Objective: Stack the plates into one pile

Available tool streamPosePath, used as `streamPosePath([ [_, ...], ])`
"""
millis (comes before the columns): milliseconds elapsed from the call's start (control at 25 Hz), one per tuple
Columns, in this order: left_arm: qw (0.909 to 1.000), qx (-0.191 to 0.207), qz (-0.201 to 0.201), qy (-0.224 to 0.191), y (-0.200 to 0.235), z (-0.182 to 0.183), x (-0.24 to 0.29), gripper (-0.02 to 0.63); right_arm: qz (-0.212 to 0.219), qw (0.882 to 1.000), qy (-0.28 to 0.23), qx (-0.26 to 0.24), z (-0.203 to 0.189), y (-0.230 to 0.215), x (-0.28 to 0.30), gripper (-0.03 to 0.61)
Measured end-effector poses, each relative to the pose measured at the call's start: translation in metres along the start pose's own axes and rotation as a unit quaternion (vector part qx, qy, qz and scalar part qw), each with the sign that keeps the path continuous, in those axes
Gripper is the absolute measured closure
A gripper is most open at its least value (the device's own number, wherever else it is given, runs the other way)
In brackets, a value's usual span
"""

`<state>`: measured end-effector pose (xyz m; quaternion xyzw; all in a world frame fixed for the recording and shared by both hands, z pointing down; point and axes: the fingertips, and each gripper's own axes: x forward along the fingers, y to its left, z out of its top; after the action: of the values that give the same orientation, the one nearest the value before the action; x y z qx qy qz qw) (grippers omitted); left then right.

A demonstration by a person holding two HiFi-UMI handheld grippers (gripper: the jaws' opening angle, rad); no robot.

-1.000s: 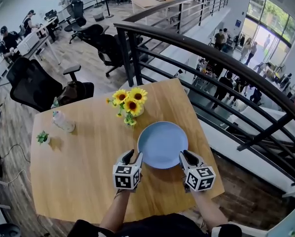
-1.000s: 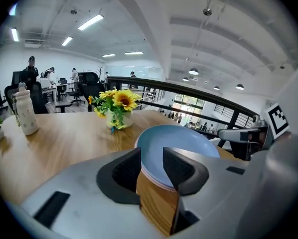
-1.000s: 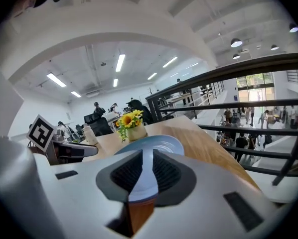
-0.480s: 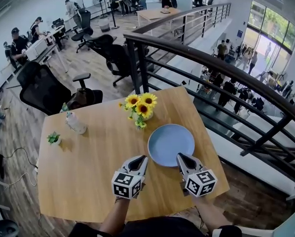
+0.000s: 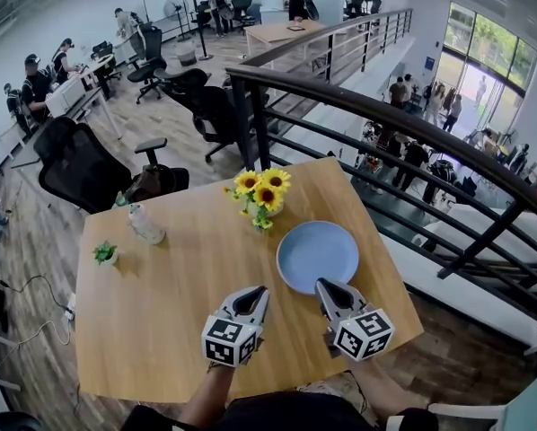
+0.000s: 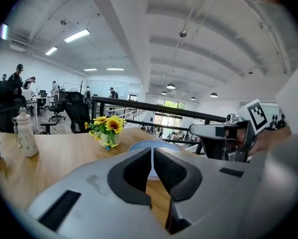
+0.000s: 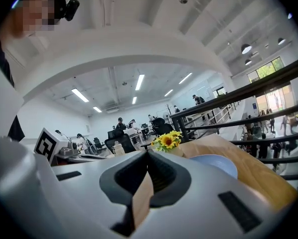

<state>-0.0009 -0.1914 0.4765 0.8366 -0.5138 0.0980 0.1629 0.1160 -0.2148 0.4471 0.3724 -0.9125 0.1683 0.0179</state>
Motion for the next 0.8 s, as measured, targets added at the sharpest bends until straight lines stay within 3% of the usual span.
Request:
streamPosePath([
  [800, 0.9999, 0.006, 0.002, -0.009, 0.003, 0.004, -0.015, 0.588, 0.017, 1.0, -0.006, -0.02, 0.004, 0.03, -0.001, 0.575],
])
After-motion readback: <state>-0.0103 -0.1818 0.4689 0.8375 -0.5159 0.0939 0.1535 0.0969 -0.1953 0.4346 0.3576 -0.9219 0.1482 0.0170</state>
